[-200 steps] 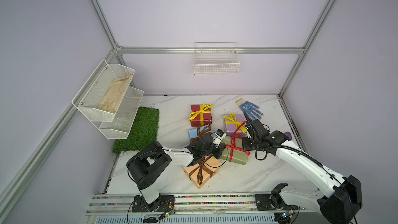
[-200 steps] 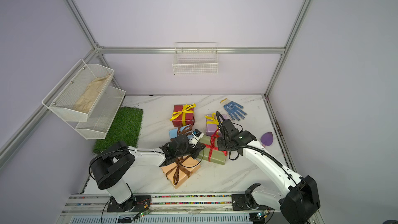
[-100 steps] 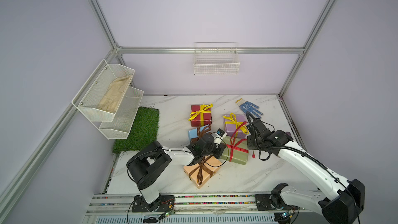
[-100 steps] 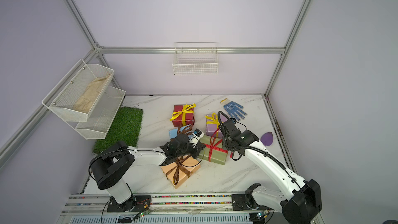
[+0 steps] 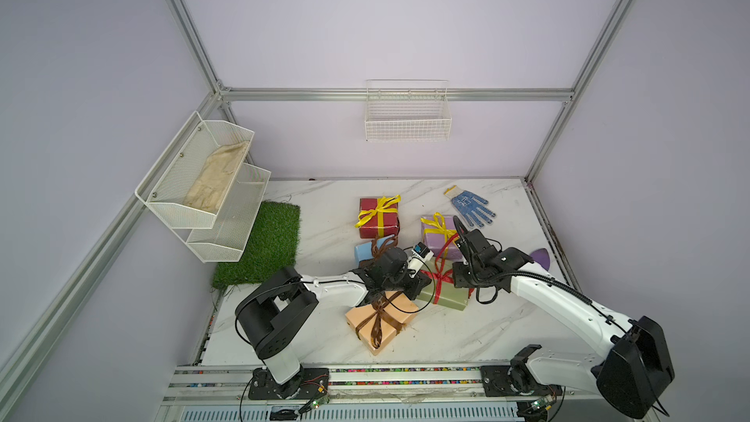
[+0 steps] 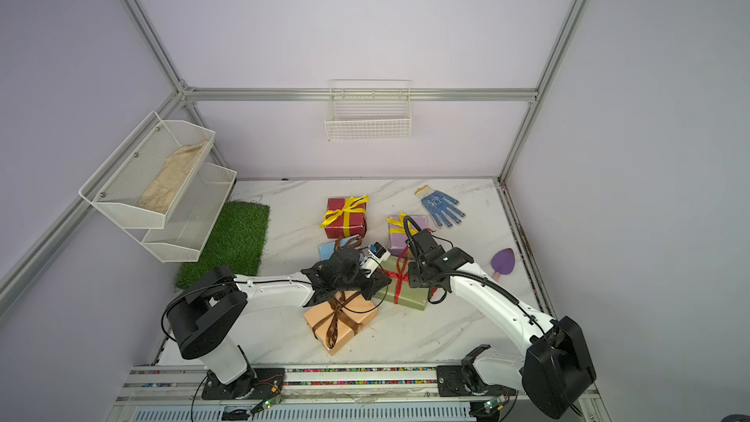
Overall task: Untie the ribbon bows on the gift boxes
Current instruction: Untie the ribbon from the gift box.
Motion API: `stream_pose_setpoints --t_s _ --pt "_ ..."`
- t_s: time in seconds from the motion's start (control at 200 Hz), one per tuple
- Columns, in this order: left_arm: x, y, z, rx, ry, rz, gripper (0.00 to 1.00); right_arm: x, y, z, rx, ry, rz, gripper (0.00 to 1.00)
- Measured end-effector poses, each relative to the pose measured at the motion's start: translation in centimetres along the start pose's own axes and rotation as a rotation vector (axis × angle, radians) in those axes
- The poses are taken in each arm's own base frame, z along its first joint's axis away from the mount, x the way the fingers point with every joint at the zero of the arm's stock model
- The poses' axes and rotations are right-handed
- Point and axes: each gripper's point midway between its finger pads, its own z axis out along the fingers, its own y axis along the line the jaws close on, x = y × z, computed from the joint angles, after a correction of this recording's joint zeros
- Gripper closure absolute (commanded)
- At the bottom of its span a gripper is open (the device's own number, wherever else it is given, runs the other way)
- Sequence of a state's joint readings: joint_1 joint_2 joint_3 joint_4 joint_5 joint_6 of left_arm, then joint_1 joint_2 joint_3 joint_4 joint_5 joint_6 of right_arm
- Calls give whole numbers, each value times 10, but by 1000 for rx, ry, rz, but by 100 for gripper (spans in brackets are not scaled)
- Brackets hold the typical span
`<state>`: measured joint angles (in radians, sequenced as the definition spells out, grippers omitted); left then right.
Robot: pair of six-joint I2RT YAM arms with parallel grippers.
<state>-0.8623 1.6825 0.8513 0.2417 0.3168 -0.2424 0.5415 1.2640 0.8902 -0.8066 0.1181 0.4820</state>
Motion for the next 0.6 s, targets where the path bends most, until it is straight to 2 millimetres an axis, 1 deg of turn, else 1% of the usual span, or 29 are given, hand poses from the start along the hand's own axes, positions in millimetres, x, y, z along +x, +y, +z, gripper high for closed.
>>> stream_pose_setpoints --t_s 0.05,0.1,0.2,0.365,0.445,0.515,0.6 --pt "-1 -3 -1 8 1 2 81 6 2 7 -10 24 -1 50" --pt "-1 -6 -1 15 5 3 74 10 4 13 -22 38 0 51" --pt "-2 -13 0 23 17 5 70 11 7 17 -42 42 3 51" --pt "-9 -26 3 20 10 21 66 6 12 20 -67 12 12 51" --pt "-13 -30 5 16 5 20 66 4 14 22 -76 -2 16 51" --pt "-15 -30 9 6 3 13 66 2 15 22 -84 -14 20 52" --pt "-12 -24 15 -21 12 3 66 1 16 23 -93 -26 25 53"
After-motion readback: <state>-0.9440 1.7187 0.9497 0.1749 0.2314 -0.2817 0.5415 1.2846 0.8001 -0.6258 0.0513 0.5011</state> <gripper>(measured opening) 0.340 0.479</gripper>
